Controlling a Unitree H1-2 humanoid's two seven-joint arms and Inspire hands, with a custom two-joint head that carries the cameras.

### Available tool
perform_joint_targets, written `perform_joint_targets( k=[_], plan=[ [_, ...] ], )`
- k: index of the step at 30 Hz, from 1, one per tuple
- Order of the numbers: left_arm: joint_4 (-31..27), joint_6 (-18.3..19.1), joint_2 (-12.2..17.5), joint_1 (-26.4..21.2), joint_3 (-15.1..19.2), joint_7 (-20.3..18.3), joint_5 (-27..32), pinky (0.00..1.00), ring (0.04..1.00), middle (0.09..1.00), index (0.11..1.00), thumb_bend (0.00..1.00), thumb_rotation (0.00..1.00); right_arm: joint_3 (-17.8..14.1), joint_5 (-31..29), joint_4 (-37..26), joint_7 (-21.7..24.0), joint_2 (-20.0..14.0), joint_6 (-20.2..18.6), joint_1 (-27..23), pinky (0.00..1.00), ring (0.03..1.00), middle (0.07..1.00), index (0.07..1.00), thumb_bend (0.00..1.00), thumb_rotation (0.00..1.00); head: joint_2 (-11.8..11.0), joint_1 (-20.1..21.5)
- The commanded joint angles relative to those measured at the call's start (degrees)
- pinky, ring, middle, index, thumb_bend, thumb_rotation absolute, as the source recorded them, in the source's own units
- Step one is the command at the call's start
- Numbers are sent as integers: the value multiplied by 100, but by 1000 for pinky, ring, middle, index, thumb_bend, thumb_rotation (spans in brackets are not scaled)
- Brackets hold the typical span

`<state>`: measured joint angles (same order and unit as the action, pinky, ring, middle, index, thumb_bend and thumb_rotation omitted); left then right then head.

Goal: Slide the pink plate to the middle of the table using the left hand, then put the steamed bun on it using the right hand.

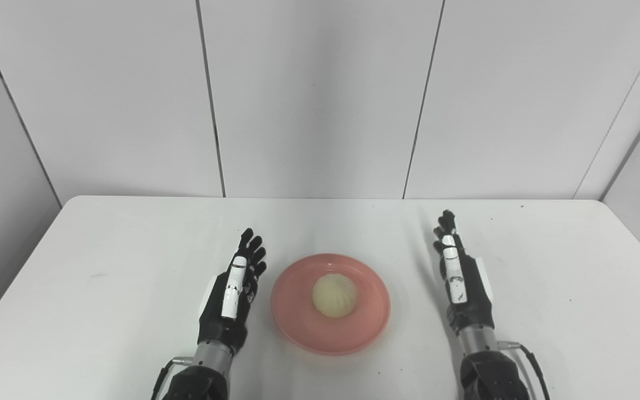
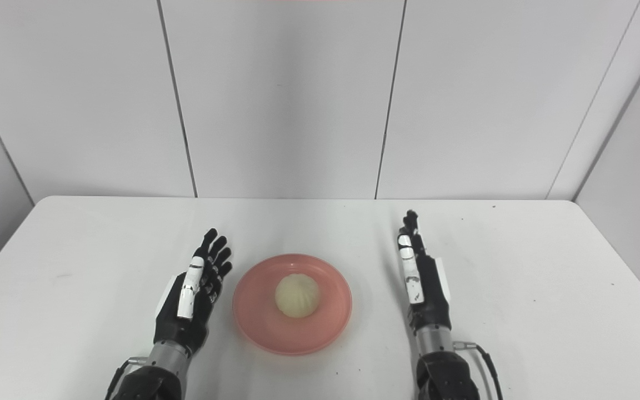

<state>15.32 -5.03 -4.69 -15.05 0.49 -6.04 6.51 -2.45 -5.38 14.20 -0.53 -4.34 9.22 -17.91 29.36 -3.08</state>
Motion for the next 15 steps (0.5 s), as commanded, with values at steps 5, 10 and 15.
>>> perform_joint_targets(
  k=[5, 10, 15],
  plan=[
    [-47, -32, 91, 786, -55, 282, -391, 1000, 1000, 1000, 1000, 391, 1000, 85, -137, -61, 240, 118, -270, 311, 1000, 1000, 1000, 1000, 171, 1000, 14, -174],
    [-215, 85, 74, 954, -68, 359, -406, 1000, 1000, 1000, 1000, 393, 1000, 110, -296, -136, 393, 160, -640, 389, 1000, 1000, 1000, 1000, 169, 1000, -3, -224],
    [-20, 73, 156, 867, -66, 313, -344, 1000, 1000, 1000, 1000, 382, 1000, 75, -428, -100, 440, 205, -1009, 401, 1000, 1000, 1000, 1000, 203, 1000, -97, -329]
  ],
)
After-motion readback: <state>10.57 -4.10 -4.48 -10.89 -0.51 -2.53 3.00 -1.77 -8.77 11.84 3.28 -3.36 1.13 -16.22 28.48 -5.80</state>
